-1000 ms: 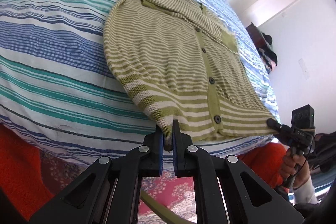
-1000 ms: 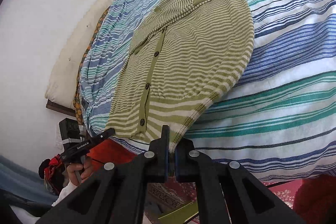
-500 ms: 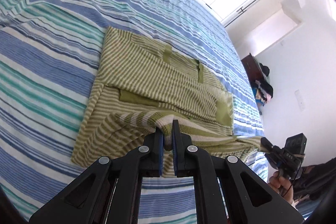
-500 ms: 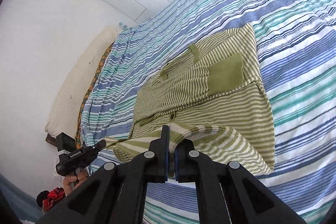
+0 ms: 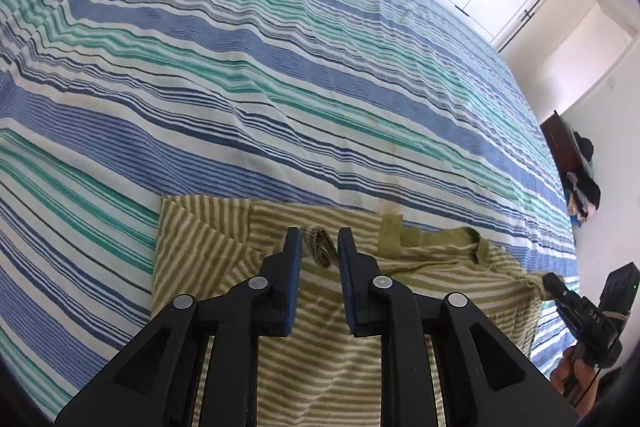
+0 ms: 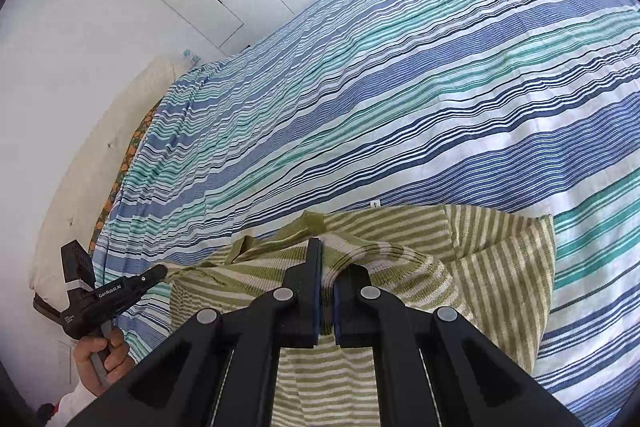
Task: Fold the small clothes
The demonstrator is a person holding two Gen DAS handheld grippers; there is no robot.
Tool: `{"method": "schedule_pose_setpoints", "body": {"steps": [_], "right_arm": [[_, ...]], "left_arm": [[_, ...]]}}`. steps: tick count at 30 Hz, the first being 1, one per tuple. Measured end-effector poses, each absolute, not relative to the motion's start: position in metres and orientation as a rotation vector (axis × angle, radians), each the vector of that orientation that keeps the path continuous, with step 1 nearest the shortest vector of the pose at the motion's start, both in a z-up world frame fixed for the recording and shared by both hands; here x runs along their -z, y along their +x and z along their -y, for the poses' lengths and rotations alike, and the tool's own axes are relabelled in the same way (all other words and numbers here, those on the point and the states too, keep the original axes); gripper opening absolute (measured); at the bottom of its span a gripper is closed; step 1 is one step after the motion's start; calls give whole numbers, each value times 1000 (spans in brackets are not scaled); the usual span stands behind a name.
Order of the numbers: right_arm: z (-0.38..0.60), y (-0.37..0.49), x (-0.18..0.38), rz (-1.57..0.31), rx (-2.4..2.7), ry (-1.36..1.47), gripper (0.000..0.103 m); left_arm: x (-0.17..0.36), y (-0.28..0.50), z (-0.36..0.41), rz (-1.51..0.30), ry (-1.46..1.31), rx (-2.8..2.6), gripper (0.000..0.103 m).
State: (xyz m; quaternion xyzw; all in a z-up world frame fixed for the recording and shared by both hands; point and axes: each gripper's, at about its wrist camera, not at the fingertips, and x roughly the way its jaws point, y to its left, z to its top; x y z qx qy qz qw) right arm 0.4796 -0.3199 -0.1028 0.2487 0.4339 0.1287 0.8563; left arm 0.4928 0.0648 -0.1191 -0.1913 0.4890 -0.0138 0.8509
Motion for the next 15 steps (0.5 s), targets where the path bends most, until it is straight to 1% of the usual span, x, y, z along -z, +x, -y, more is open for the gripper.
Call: {"method": "schedule_pose_setpoints", "body": {"steps": [1, 2, 3, 4, 6, 8, 10, 12, 14, 15], "right_arm": [[322, 486, 110, -927, -237, 504, 26], [326, 488, 115, -940, -210, 493, 48], [331, 488, 120, -948, -189, 492, 57], [339, 483, 123, -942, -178, 504, 62], [357, 467, 126, -924, -170, 528, 62], [374, 447, 128, -930, -160, 533, 63], [391, 419, 133, -946, -167, 542, 65], [405, 388, 140, -974, -181, 568, 69], [412, 359, 147, -988, -205, 605, 77], [412, 345, 151, -995, -218, 623, 78]], "left_arm": [[123, 494, -70, -1030, -413, 2, 53], [125, 491, -78, -1013, -425, -19, 54], [126, 485, -85, -1003, -440, -27, 57], [129, 477, -93, -1001, -456, -16, 59], [133, 454, -108, -1012, -459, -5, 62], [138, 422, -121, -1022, -442, 5, 69], [146, 385, -132, -1041, -428, 24, 80], [157, 353, -139, -1055, -436, 47, 85], [167, 332, -141, -1056, -469, 72, 88], [172, 330, -139, -1064, -485, 81, 91]]}}
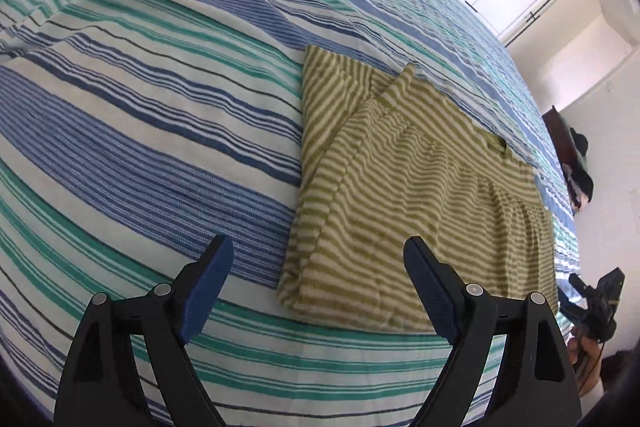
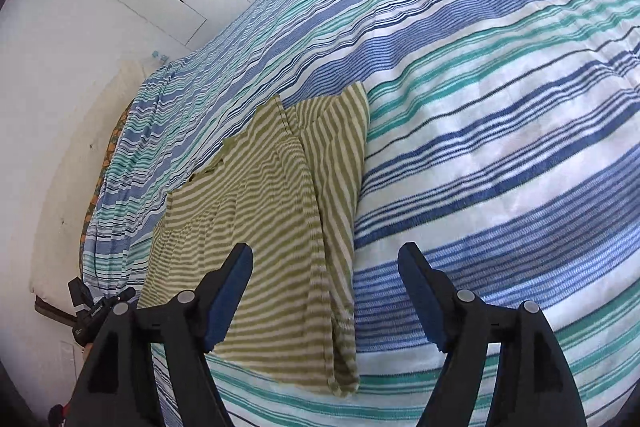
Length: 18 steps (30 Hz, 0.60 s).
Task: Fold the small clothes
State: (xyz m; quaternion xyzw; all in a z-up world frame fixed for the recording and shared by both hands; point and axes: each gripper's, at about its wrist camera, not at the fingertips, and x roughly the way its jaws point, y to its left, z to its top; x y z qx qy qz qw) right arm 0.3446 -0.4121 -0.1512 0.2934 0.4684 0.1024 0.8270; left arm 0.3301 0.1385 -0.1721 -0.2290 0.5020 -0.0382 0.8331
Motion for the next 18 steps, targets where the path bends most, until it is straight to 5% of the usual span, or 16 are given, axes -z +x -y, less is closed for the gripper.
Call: {"method": "schedule_pose_setpoints", "body": {"steps": [6, 7, 8, 9, 18], "right_arm": [[381, 320, 181, -1013, -334, 718, 79], [376, 324, 183, -1009, -349, 736, 62], [371, 329, 187, -1022, -361, 757, 27], [366, 334, 192, -1057, -346, 762, 8], [375, 314, 132, -1014, -395, 718, 8]], "left_arm": [[188, 340, -112, -1062, -572, 72, 90], [188, 345, -108, -1068, -589, 84, 72], [187, 350, -104, -1089, -596, 89, 49], [189, 356, -101, -1134, -595, 98, 12], [135, 330, -125, -1151, -645, 181, 9]]}}
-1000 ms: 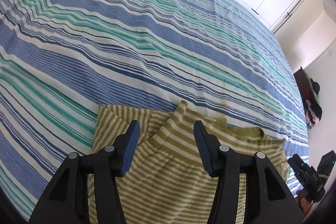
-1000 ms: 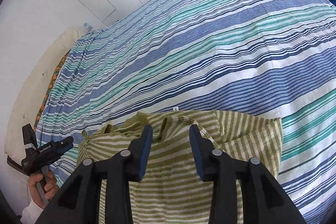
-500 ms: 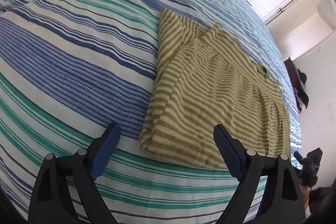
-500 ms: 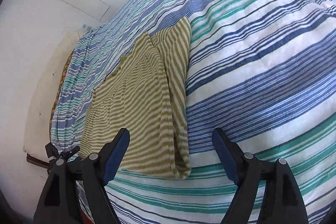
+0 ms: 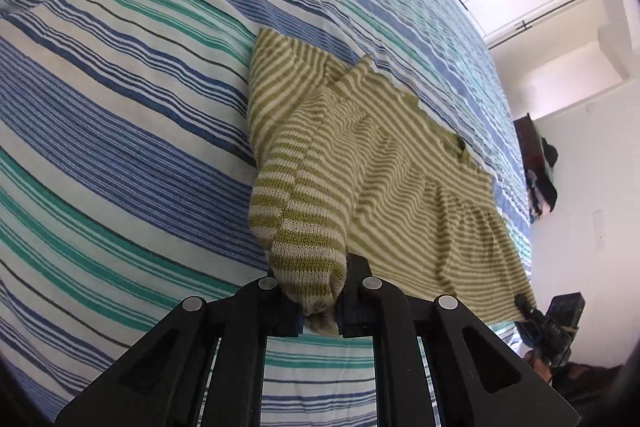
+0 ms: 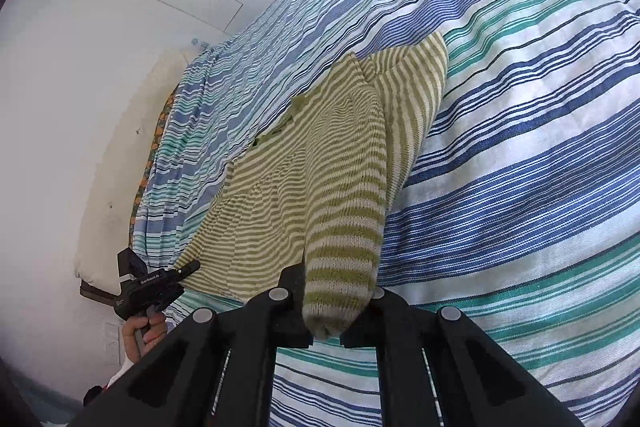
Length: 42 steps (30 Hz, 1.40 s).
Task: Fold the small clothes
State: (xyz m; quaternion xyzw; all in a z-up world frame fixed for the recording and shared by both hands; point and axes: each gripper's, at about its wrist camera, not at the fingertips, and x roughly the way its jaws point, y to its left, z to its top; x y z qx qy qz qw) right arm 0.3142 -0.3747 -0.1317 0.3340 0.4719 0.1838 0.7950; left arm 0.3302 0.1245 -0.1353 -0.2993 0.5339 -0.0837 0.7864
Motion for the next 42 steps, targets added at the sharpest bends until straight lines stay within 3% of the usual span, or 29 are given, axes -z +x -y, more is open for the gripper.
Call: {"method": "schedule_pose_setpoints", "body": {"steps": [6, 10, 12, 13, 14, 15, 16, 17, 18, 24, 32, 33, 35, 36, 42], "right_arm": [[381, 252, 114, -1065, -481, 729, 8], [365, 200, 134, -1153, -478, 623, 11], [353, 189, 157, -1199, -417, 571, 21], [353, 186, 167, -1220, -388, 579, 36], [356, 183, 174, -1223, -370, 616, 41], [362, 178, 176, -1200, -370, 674, 42], [370, 173, 177, -1171, -366, 726, 52], [377, 169, 175, -1144, -361, 760, 64], [384, 166, 171, -1118, -355, 780, 68], [432, 141, 159, -998, -302, 878, 70], [468, 97, 144, -777, -275, 954, 71], [471, 95, 141, -760, -272, 941, 71], [475, 94, 138, -742, -282, 948, 71], [474, 98, 138, -740, -287, 966, 71], [480, 134, 143, -808, -338, 1015, 71]], "left_arm": [[121, 257, -140, -1221, -578, 239, 9], [155, 214, -132, -1303, -398, 151, 22], [154, 196, -124, -1269, -307, 88, 26], [146, 187, -120, -1230, -280, 76, 33], [135, 177, -114, -1181, -240, 63, 38], [122, 168, -105, -1129, -192, 50, 52], [110, 159, -94, -1083, -145, 52, 66], [99, 152, -78, -1045, -102, 73, 70], [90, 148, -61, -1015, -61, 120, 73], [76, 129, 92, -932, 271, 441, 74], [118, 125, 268, -887, 567, 638, 74], [125, 130, 281, -881, 590, 620, 73], [137, 140, 297, -892, 585, 583, 44], [143, 149, 300, -921, 564, 553, 6], [142, 148, 288, -927, 411, 536, 6]]}}
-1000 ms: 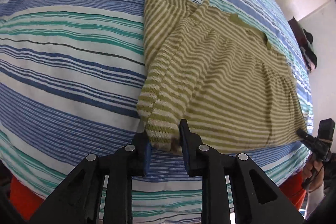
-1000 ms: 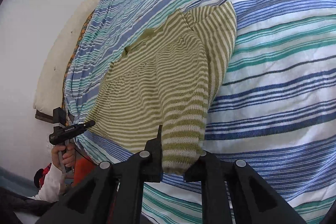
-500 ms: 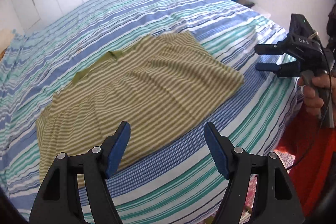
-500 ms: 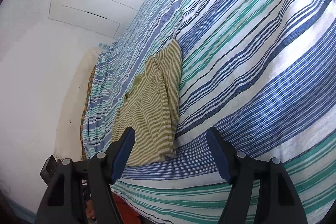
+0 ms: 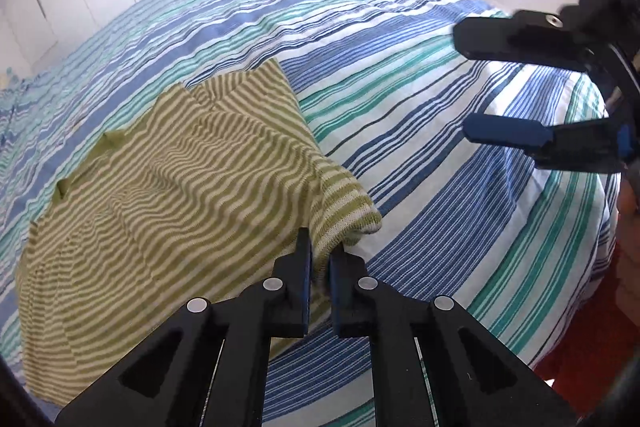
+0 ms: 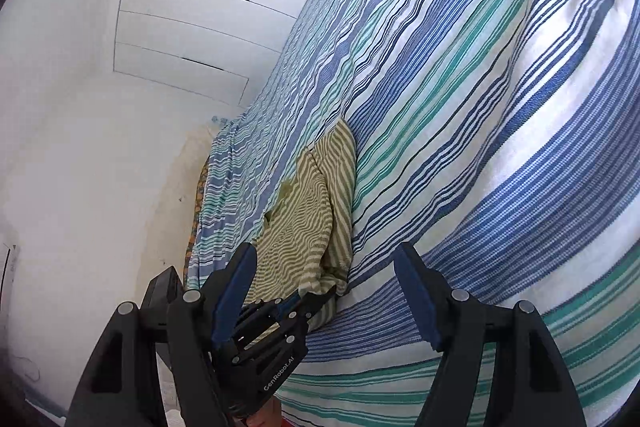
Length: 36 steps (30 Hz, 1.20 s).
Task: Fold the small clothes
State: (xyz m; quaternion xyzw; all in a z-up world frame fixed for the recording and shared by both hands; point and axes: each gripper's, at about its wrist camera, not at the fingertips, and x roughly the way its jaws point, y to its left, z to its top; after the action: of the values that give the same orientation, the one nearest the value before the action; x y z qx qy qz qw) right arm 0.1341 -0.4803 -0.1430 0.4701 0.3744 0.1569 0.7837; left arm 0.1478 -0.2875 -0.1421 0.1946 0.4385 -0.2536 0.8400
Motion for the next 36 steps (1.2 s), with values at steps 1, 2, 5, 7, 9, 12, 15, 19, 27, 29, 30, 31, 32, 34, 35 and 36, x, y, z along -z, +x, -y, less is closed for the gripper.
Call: {"method": "schedule_pose_setpoints", "body": {"steps": [1, 2, 5, 7, 9, 12, 15, 19, 27, 29, 30, 31, 32, 34, 35, 36], "right_arm": [[478, 156, 141, -842, -348, 998, 71], [475, 181, 142, -892, -368, 985, 71], [456, 256, 146, -1010, -403, 868, 71], [432, 295, 157, -1135, -440, 774, 71], [413, 319, 174, -1235, -451, 734, 71], [384, 329, 173, -1278, -465, 544, 7], [375, 326, 151, -1224, -400, 482, 9], [347, 322, 112, -1158, -423, 427, 9], [185, 345, 62, -1119, -569, 248, 9], [134, 353, 69, -1147, -611, 234, 9], [110, 355, 74, -1161, -629, 219, 9], [86, 356, 79, -1175, -645, 201, 9], [62, 357, 84, -1190, -661, 179, 9], [21, 357, 94, -1212, -680, 127, 9], [3, 356, 100, -1222, -686, 97, 9], [-11, 356, 106, -1230, -686, 75, 9]], "left_arm": [[143, 145, 291, -924, 425, 535, 6], [146, 145, 293, -929, 428, 535, 6], [150, 150, 290, -958, 388, 539, 5], [149, 154, 286, -968, 365, 549, 5], [146, 153, 279, -970, 354, 557, 5], [140, 153, 271, -965, 328, 566, 5], [124, 157, 251, -960, 230, 567, 5], [94, 162, 206, -935, 54, 548, 5], [69, 165, 28, -897, -324, 311, 5], [81, 166, -21, -908, -415, 222, 5], [87, 165, -43, -912, -466, 185, 5], [93, 163, -63, -916, -514, 151, 5], [99, 162, -82, -920, -555, 122, 5], [110, 161, -110, -928, -607, 78, 5], [115, 161, -120, -933, -625, 64, 5], [119, 159, -128, -935, -640, 52, 5]]}}
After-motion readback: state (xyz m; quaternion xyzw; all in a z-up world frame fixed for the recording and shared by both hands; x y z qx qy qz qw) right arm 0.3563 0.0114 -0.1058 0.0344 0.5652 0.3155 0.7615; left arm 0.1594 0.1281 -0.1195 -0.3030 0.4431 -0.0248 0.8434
